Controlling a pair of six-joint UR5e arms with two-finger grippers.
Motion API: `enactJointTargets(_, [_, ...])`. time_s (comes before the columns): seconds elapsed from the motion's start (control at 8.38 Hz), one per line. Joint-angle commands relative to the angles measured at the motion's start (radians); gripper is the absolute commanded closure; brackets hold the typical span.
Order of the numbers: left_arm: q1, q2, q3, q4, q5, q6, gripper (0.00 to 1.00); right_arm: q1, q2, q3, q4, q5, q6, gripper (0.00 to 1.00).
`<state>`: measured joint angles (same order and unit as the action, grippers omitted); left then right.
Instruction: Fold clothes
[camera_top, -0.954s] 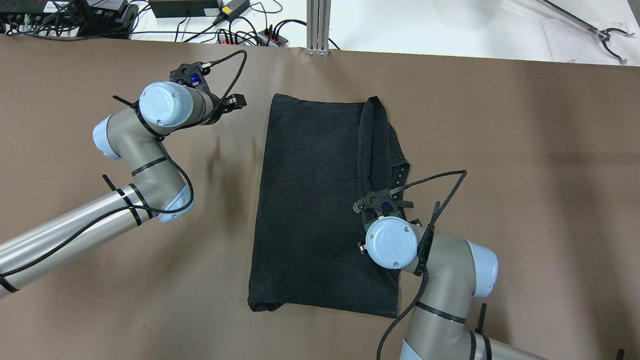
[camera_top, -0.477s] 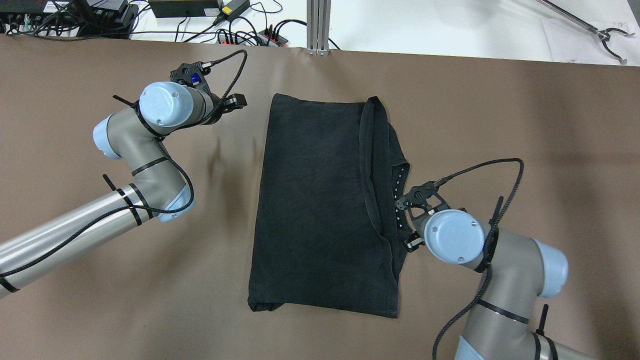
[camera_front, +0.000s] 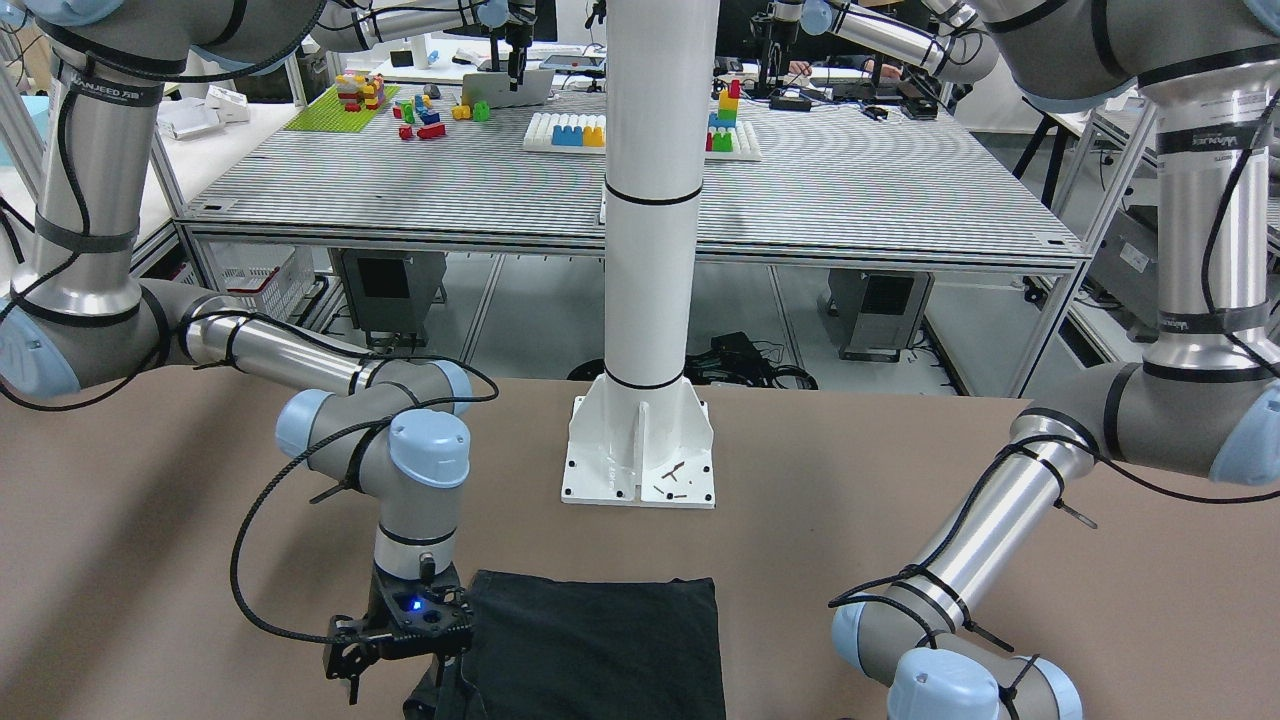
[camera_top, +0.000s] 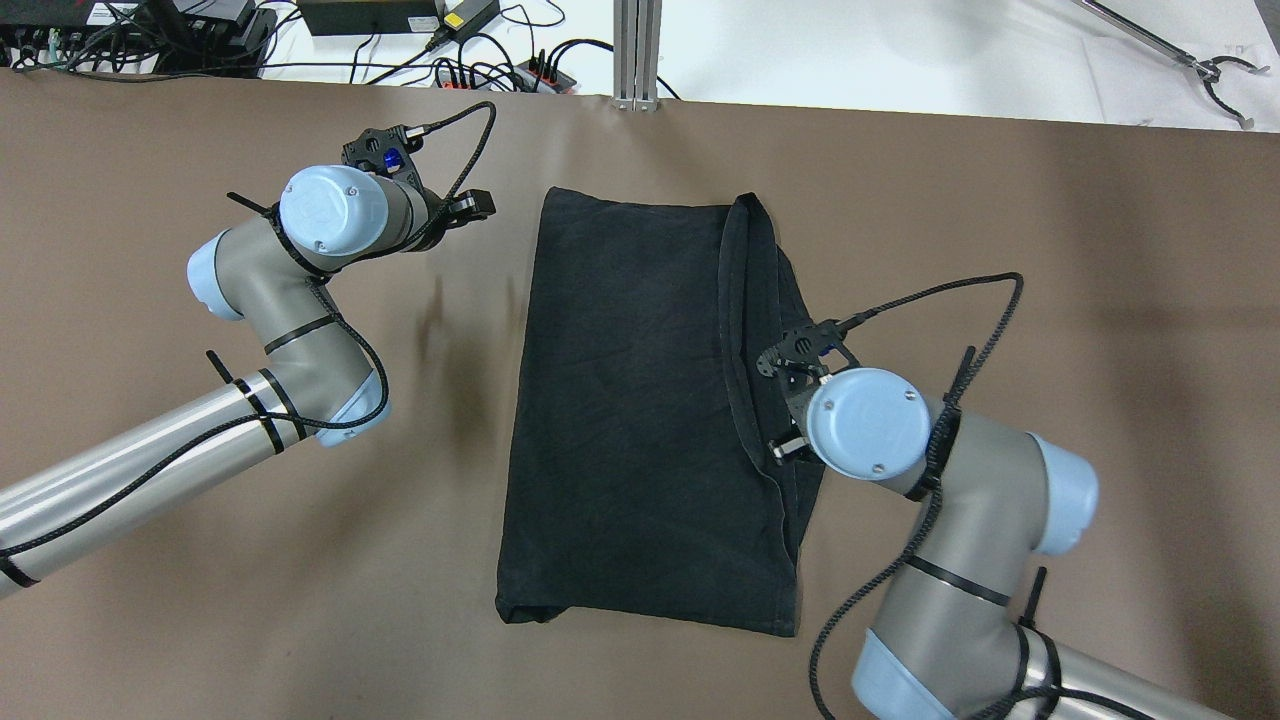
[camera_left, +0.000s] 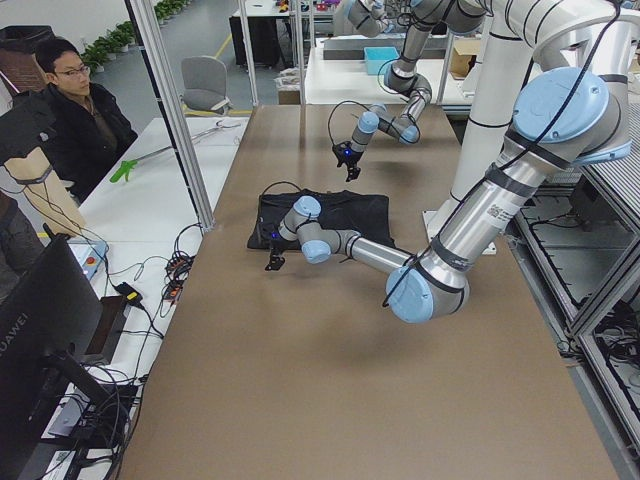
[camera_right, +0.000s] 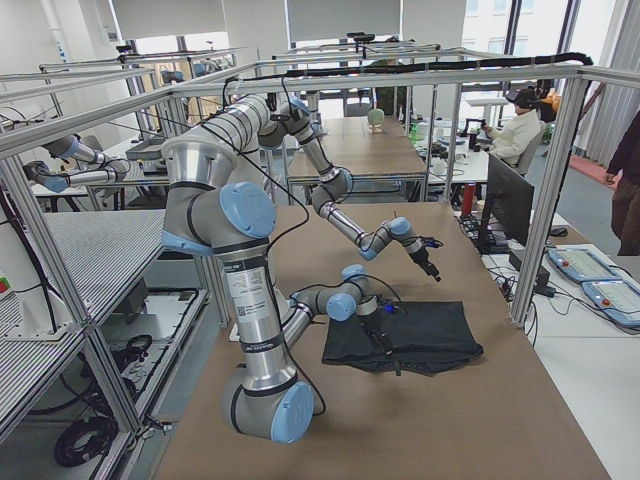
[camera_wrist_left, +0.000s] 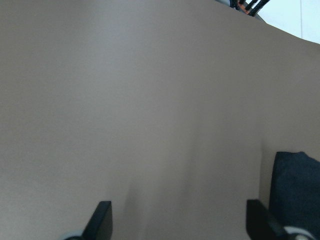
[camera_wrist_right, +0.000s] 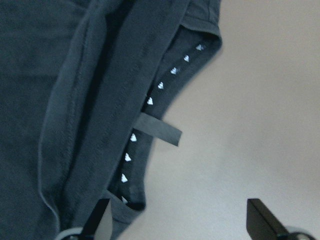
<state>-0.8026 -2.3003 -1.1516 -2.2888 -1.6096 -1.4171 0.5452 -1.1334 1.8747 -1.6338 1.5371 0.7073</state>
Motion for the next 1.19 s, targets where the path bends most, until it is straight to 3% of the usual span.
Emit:
enactJointTargets(0.0, [-0.003,0.004,0.000,0.000,-0.004,0.007,0.06,-0.001,0.185,-0.185,-0.012,0.002,0.118,0.05])
enactJointTargets(0.36, [0.000,0.050,-0.056,0.003,-0.004,0.007,0.06,-0.005,0.188,-0.287,0.110,0.000,0.153,0.05])
enactJointTargets(1.07, [0.000,0.053,-0.054,0.003,-0.003,0.000,0.06,0.001,0.155,-0.305,0.118,0.002,0.080,0.05])
